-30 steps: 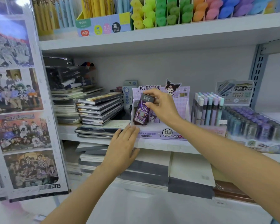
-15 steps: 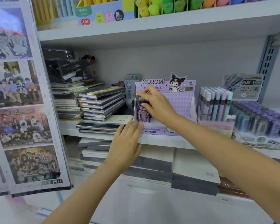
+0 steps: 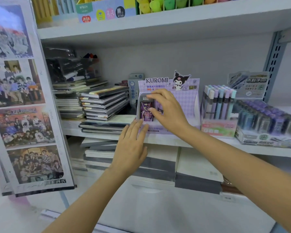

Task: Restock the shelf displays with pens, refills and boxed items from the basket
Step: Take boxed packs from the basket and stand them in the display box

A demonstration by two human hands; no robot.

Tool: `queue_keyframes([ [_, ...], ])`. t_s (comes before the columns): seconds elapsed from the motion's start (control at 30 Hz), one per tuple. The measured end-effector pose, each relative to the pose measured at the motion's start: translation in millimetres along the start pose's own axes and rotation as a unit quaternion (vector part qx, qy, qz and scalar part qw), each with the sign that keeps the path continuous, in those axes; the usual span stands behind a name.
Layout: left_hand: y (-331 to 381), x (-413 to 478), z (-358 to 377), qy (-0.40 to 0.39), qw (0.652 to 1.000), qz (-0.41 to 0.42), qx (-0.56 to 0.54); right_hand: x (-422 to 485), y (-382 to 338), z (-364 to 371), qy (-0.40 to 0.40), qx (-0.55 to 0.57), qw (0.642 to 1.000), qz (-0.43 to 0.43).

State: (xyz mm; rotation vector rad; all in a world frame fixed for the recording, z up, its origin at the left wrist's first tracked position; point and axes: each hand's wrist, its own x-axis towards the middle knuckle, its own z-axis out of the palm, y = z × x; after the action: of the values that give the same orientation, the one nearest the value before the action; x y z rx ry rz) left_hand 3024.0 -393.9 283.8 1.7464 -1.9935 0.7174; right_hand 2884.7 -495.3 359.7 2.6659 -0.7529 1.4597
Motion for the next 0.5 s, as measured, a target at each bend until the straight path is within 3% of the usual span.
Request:
queue_keyframes([
  [0.07, 14.0, -18.2, 14.9, 0.084, 0.995, 0.01, -0.045, -33.0, -7.4, -5.8, 0.016, 0.064, 0.998, -0.016],
  [0.13, 30.2, -42.2, 39.9, 0.102, 0.992, 0.01, -0.079, -77.4, -11.7, -2.3, -0.017, 0.119, 0.993, 0.002],
  [0.23, 55.9, -88.1, 90.9, -0.058, 0.985, -0.015, -0.162, -154.9, -3.5, 19.4, -0.136, 0.165, 0.973, 0.093],
  [0.33, 79.7, -149.8, 148.2, -0.248, 0.939, -0.048, -0.234, -233.8, 18.1, 52.8, -0.264, 0.15, 0.934, 0.188],
  [0.5, 112.6, -253.0, 215.9, -0.444, 0.863, -0.068, -0.231, -363.4, 57.6, 106.4, -0.408, 0.1, 0.85, 0.317],
])
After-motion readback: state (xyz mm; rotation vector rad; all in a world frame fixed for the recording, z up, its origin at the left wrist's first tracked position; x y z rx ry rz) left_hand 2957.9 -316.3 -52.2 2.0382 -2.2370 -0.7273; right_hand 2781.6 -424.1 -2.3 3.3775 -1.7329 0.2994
